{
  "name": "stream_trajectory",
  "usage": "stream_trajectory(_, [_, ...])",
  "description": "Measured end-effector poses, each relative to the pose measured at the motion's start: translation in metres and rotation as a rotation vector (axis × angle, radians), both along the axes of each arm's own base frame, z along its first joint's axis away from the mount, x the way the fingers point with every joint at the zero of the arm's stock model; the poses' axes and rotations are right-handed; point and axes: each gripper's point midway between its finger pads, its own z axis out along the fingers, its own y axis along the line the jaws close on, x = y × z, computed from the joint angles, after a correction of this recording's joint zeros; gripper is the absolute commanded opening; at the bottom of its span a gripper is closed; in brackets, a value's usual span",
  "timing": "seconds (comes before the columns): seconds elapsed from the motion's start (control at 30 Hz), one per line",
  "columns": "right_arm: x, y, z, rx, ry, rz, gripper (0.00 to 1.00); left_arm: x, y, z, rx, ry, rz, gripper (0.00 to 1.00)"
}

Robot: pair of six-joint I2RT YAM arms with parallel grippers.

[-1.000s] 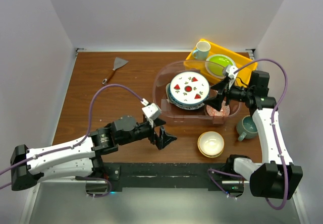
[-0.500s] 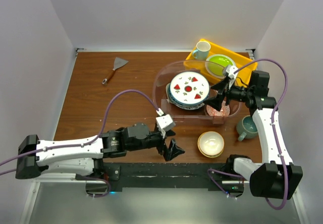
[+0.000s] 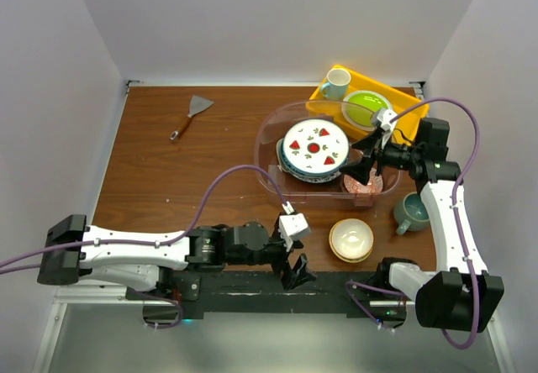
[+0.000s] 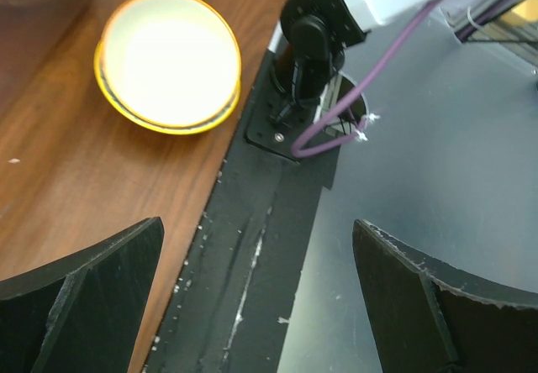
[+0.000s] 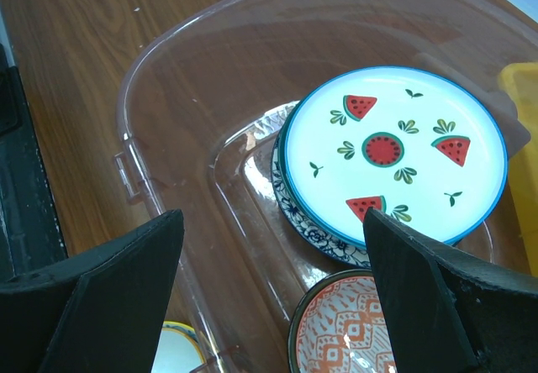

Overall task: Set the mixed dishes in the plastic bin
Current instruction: Pick up the bowl from the center of the board.

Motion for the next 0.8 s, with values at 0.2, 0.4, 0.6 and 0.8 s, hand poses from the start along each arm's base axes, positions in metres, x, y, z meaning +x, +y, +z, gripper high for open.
stream_trajectory(0.2, [0.000,0.000,0.000,0.000,0.000,-0.001,0.92,-0.015,-0.007,-0.006,0.012,0.017,-0.032,1.00])
stream_trajectory(0.4, [0.001,-0.002,0.000,0.000,0.000,-0.005,0.92,-0.028,-0.016,-0.009,0.004,0.037,-0.059,1.00])
stream_trajectory(0.6, [0.001,-0.002,0.000,0.000,-0.001,-0.005,0.92,-0.034,-0.021,-0.015,0.010,0.055,-0.066,1.00])
stream_trajectory(0.8, [0.001,-0.002,0.000,0.000,-0.002,-0.007,0.92,-0.034,-0.025,-0.023,0.020,0.077,-0.057,1.00])
